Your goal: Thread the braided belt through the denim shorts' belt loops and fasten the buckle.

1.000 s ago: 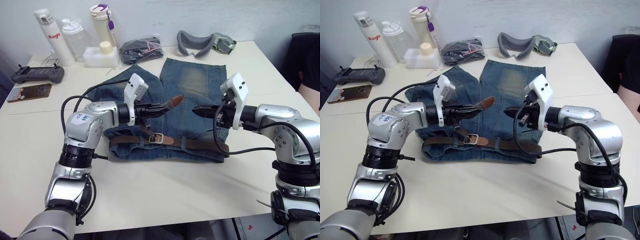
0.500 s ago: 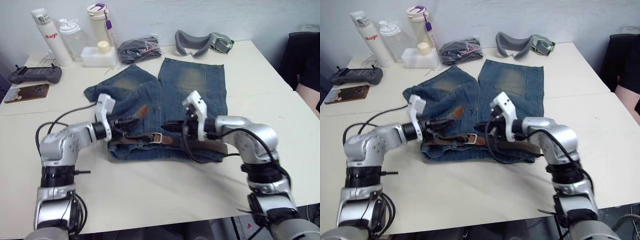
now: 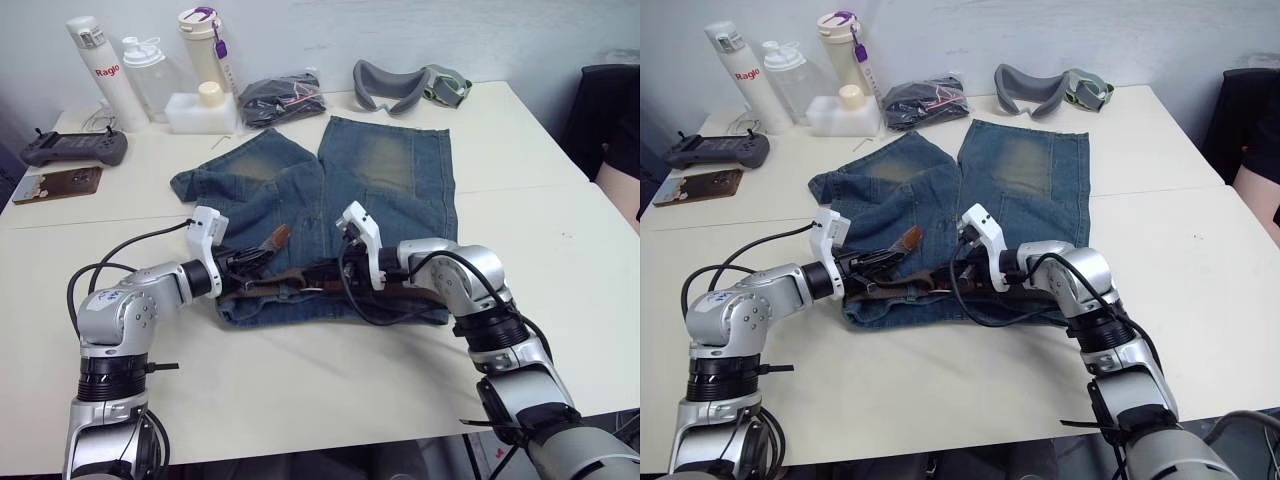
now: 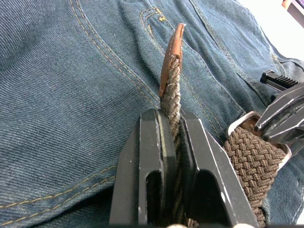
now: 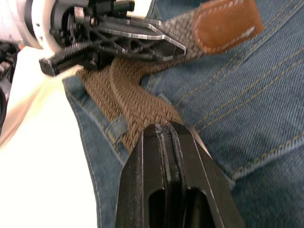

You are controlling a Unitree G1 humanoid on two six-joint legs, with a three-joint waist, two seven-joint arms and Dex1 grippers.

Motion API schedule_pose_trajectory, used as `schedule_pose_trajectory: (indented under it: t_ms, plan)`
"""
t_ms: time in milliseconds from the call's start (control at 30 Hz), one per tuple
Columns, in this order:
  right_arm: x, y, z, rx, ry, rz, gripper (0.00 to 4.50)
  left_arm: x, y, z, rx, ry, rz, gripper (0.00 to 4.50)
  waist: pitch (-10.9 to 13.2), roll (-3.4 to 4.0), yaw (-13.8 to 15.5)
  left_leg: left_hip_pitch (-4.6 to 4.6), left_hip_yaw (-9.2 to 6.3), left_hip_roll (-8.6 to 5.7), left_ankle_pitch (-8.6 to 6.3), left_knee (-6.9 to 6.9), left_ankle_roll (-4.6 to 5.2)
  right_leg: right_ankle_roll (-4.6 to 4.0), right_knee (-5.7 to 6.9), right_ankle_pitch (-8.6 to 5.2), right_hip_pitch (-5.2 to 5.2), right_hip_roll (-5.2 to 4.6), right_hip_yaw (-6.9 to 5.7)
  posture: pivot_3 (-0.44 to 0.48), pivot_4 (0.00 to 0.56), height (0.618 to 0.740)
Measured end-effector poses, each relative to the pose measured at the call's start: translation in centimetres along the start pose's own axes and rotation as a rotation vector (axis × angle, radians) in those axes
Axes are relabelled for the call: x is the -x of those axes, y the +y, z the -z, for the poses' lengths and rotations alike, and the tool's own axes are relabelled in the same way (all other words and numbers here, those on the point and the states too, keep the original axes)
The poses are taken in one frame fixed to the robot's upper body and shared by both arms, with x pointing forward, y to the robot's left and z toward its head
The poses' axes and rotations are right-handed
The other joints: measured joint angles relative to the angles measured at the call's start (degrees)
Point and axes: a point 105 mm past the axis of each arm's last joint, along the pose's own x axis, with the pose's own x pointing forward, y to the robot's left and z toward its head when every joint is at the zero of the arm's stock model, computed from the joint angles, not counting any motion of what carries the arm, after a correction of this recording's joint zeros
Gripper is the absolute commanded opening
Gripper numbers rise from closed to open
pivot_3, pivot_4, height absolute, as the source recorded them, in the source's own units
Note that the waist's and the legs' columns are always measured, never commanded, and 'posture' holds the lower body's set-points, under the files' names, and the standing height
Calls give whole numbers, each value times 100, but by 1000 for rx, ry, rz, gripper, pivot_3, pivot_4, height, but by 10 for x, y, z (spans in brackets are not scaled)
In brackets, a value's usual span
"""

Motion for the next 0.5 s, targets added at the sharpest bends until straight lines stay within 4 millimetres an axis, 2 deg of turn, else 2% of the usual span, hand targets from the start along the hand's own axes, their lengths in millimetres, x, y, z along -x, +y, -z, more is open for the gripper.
schedule_pose_trajectory:
  t_ms: [500]
  plan:
    - [-8, -1, 2, 106, 109, -41, 47, 0, 0, -2, -12, -14, -5, 0, -1, 0, -19, 4, 1, 6, 0, 0, -1, 0, 0, 0, 0, 0, -2, 0, 150, 641]
